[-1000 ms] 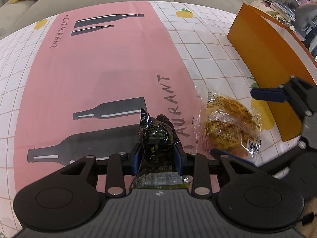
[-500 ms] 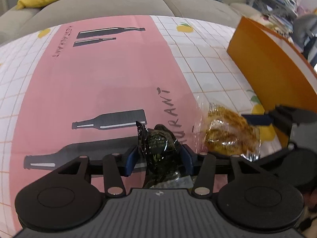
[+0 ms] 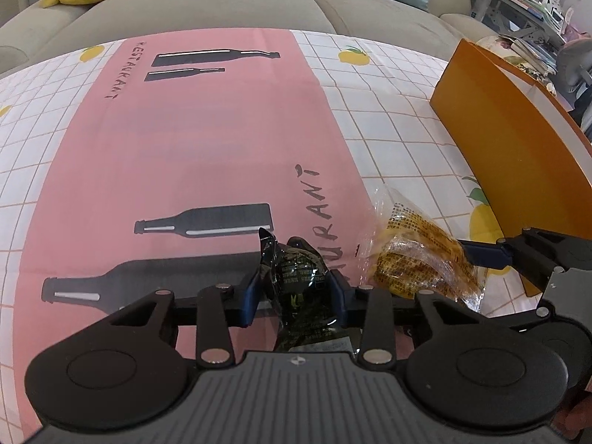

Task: Organize snacks
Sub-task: 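Lift both packs and carry them over the orange box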

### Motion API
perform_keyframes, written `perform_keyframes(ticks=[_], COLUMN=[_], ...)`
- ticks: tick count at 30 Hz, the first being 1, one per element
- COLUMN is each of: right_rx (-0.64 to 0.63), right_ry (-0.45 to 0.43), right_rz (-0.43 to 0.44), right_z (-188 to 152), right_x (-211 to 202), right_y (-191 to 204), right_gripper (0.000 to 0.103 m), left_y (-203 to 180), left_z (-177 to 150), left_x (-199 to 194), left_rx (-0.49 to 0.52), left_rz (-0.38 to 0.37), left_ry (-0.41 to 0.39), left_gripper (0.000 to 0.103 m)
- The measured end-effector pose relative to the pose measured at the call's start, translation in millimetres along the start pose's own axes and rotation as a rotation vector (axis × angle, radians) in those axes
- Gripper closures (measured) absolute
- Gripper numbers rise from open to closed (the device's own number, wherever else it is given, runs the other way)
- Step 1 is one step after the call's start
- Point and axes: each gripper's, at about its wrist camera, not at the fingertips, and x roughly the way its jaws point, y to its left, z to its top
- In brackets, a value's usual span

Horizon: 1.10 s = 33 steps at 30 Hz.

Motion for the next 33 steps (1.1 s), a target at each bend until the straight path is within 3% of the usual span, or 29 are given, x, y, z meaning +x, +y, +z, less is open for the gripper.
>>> perform_keyframes(ticks=[17,28,33], right_rx=[0.061,0.181,0.169], right_ry=[-0.072,-0.106,-0.122], right_rz=[0.004,-0.013,-0.08], right_z=[10,18,20], right_x=[-81,-154,-179], right_y=[-2,-51,-83], right_gripper=[0.03,0.03,0.03], left_y=[-27,-86,-123], left_z=[19,50,67], left_x=[-66,-107,-111], left_rx=[-0.026,0.068,0.146], left_rz=[-0.029,-0.115,-0.174], left_ry=[-0.059,-0.099,-0.11], left_gripper=[0.06,0.06,0.06])
